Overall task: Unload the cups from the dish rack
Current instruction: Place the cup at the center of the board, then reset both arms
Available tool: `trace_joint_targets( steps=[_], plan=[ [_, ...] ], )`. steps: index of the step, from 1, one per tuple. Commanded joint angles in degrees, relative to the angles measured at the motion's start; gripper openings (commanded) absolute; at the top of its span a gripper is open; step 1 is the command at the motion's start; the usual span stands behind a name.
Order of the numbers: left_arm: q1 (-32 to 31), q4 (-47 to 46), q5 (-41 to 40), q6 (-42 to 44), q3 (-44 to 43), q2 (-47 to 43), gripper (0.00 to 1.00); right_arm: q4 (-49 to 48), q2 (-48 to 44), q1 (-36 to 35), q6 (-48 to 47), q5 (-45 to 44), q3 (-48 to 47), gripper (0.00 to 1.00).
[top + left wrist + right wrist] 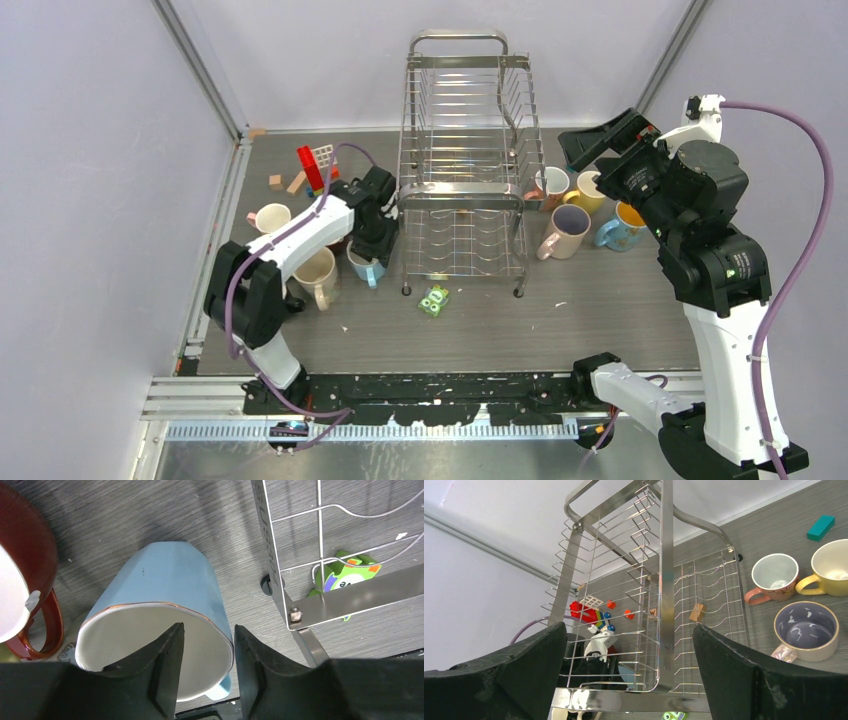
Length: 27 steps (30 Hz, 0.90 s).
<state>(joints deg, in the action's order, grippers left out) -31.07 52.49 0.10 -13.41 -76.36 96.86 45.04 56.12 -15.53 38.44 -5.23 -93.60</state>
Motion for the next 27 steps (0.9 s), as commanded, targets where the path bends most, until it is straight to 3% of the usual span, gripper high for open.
trace_joint_targets(
  steps=[1, 14, 19, 27],
  plan=[
    [-0.13, -1.16, 2.39, -0.51, -2.55, -4.04, 0.46, -2.51, -0.97, 0.21, -0.73, 0.15, -0.18, 1.0],
    [0.98, -2.16, 8.24, -3.81, -3.71, -8.97, 0.73, -2.33, -1.27, 0.22, -0.73, 0.09, -0.56, 1.0],
    [5.67, -3.35, 12.0, -5.89, -2.87, -11.21, 0.99, -2.07, -1.3, 0.21, -0.82, 0.14, -1.04, 1.0],
    [12.96, -4.53, 12.33, -9.49, -5.35, -16.2, 1.0, -2.06, -1.16, 0.21, -0.73, 0.37, -1.14, 1.0]
  ],
)
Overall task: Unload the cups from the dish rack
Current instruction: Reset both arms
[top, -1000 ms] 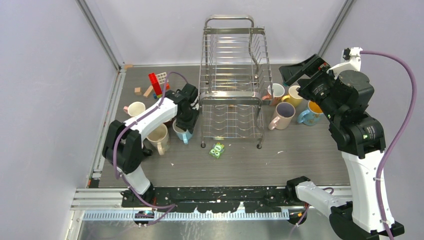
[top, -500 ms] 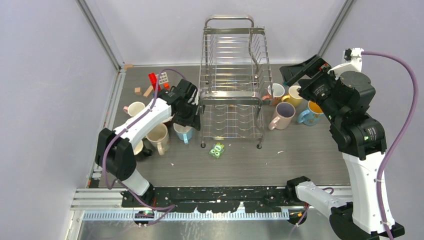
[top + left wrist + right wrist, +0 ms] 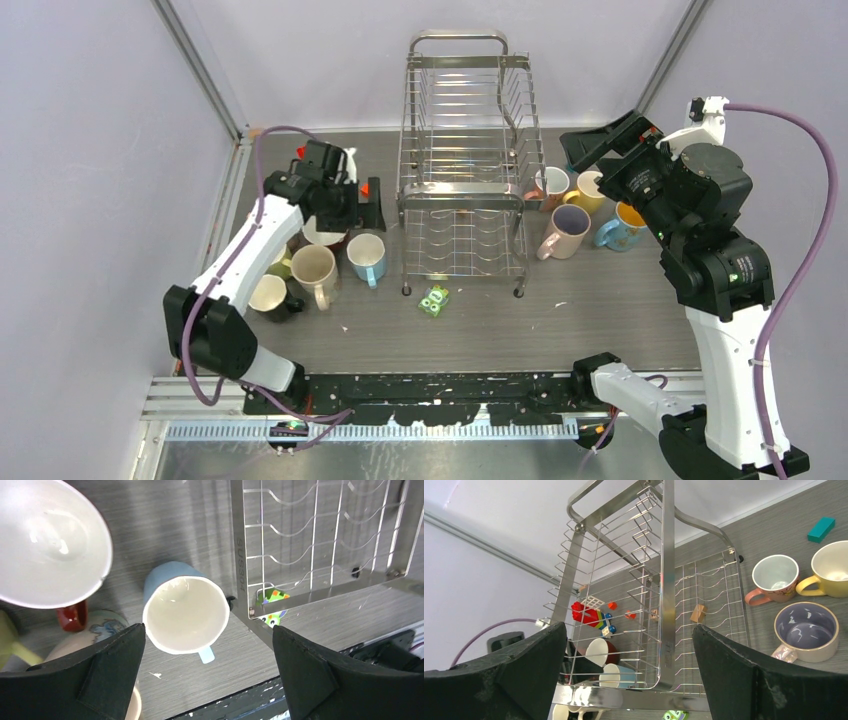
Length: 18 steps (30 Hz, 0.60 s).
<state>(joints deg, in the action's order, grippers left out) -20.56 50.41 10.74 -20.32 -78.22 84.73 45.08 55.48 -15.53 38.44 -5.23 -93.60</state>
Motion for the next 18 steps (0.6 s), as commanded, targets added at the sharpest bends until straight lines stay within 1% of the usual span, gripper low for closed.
trace_joint_targets(
  steps=[1, 4, 9, 13, 18],
  plan=[
    [3.25, -2.69, 1.67, -3.34, -3.95, -4.89, 1.0, -2.1, -0.46, 0.23, -0.65, 0.46, -1.14, 1.0],
    [4.83, -3.24, -0.29, -5.26, -5.64, -7.56, 1.0, -2.1, -0.2, 0.23, -0.56, 0.78, -1.31, 1.0],
    [4.91, -4.07, -3.53, -6.52, -9.84, -12.98, 1.0, -1.97, -0.05, 0.23, -0.73, 0.81, -1.57, 1.0],
    [4.85, -5.22, -0.61, -5.53, -12.83, -16.43, 1.0, -2.08, 0.18, 0.17, -0.88, 1.09, -1.67, 1.0],
    [4.82, -7.73, 3.16, -5.18, -14.53, -20.45, 1.0, -2.85, -0.08, 0.23, -1.42, 1.1, -1.65, 1.0]
  ],
)
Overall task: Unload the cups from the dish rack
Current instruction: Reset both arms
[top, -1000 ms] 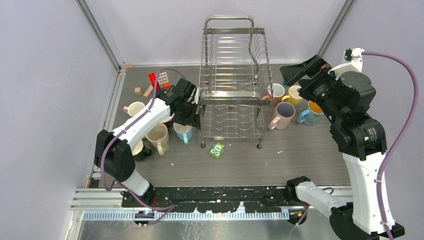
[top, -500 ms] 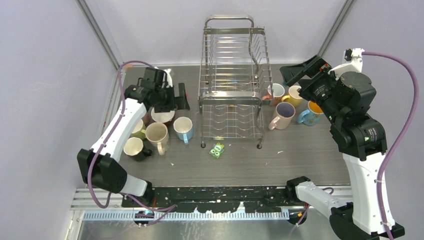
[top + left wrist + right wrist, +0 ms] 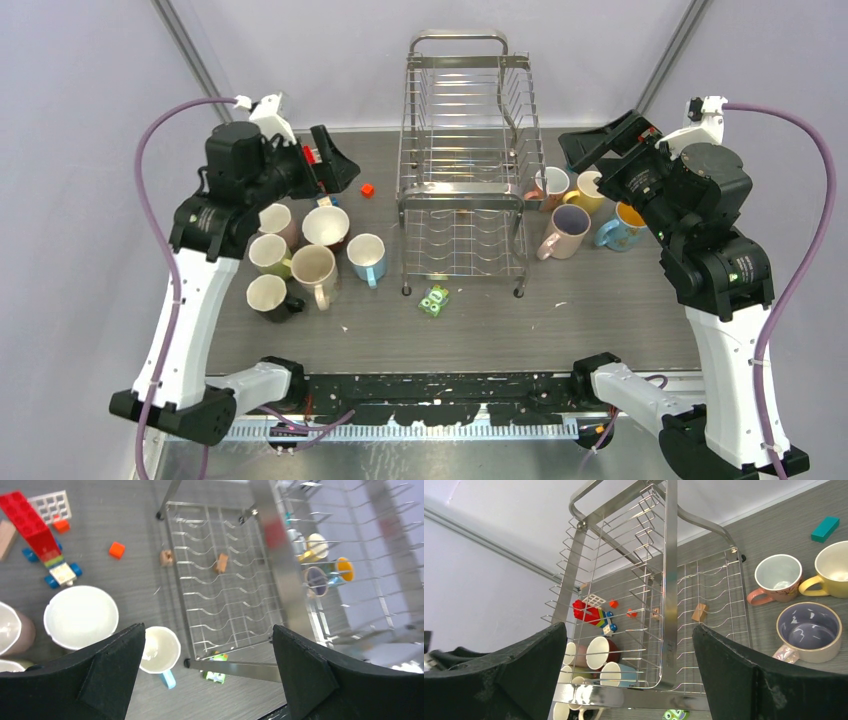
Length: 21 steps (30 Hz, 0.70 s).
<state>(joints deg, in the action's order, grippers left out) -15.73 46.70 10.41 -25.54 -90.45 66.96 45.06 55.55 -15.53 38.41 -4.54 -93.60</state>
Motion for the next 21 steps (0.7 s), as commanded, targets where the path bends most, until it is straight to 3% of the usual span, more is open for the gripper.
trace_joint_targets(
  steps=[1, 21],
  plan=[
    [-0.01, -4.48, 4.01, 0.33, -2.46, -3.37, 1.0, -2.91, -0.24, 0.22, -1.53, 0.4, -1.66, 1.0],
    [-0.01, -5.14, 6.41, 1.11, -2.11, -6.84, 1.0, -3.1, -2.16, 0.21, -1.83, 1.25, -0.09, 1.0]
  ],
)
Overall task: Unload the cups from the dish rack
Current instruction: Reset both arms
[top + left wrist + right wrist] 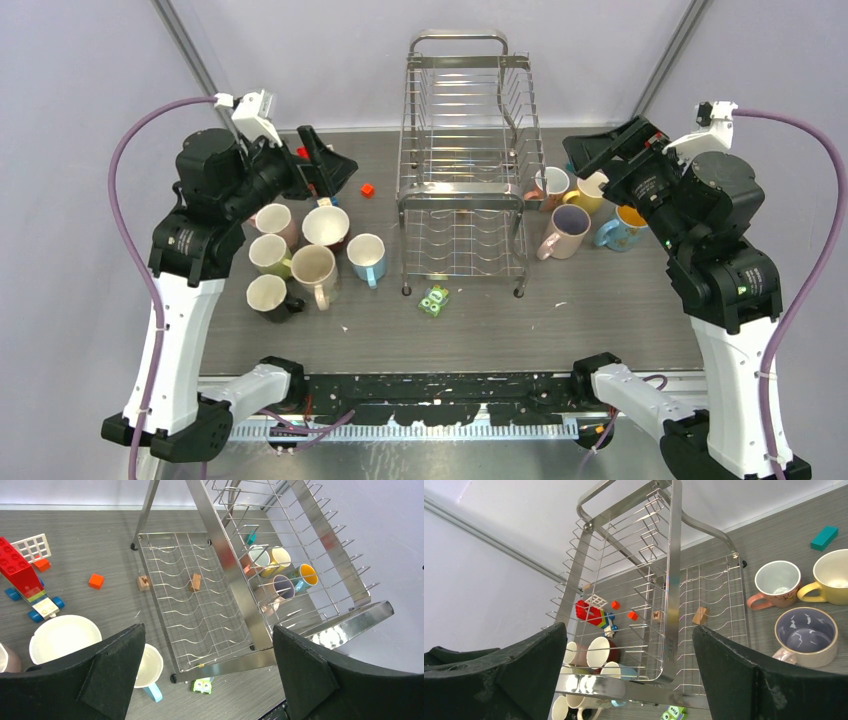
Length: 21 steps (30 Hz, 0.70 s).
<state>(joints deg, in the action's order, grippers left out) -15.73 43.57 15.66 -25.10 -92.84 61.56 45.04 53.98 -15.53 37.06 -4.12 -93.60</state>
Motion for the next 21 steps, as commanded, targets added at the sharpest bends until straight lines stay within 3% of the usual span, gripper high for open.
trace_joint_targets(
  steps=[1, 21],
  plan=[
    [-0.01, -1.86, 1.24, 0.67, 0.29, -1.37, 1.0, -3.19, -0.54, 0.23, -0.35, 1.03, -0.02, 1.0],
    [-0.01, -1.7, 2.79, 0.81, 1.19, -0.78, 1.0, -4.16, -0.69, 0.17, 0.21, 1.9, 0.63, 1.0]
  ],
)
